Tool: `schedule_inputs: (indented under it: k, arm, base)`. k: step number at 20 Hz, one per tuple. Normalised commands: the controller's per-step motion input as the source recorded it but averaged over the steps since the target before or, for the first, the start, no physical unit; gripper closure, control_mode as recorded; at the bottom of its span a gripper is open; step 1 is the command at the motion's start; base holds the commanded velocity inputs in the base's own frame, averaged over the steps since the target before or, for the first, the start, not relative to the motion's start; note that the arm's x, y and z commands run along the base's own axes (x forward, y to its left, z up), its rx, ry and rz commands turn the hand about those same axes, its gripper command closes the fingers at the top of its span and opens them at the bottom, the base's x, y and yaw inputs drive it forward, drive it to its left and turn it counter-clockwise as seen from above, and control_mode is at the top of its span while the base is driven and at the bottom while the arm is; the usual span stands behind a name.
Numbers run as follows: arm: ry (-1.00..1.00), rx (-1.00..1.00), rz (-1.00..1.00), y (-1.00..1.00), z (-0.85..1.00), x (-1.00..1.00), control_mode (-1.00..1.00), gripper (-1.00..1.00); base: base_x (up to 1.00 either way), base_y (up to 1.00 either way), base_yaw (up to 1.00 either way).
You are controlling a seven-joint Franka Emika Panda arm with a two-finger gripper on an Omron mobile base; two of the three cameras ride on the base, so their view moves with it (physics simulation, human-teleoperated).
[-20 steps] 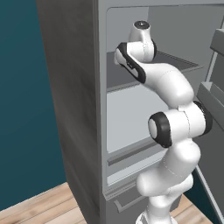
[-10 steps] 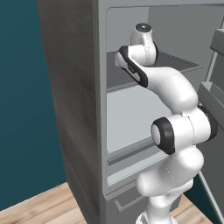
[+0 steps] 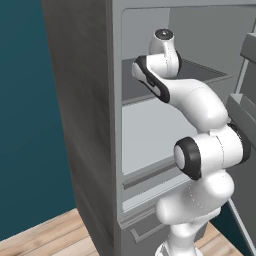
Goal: There is a bowl on the dining counter. Grab a lemon wedge from the fridge and place it in the bowl. Then get the liquor bottle and glass cup from the cabinet and place them next to the bowl.
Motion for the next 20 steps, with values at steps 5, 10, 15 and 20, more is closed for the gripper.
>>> schedule_inputs:
  k: [5, 10, 15, 20]
  arm:
    - [0.00, 0.00, -0.04, 0.00, -0.10, -0.31, -1.00, -1.00]
    - [0.00, 0.00, -0.05, 0.00, -0.12, -0.26, -1.00, -1.00]
    - [0.00, 0.00, -0.02, 0.00, -0.21, 0.02, -1.00, -1.00]
    - [0.00, 0.00, 0.00, 0.00, -0.32, 0.09, -1.00, -1.00]
  base:
    - [0.00, 0.00, 0.00]
    - [0.00, 0.00, 0.00]
    - [0.00, 0.00, 0.00]
    - [0.00, 0.00, 0.00]
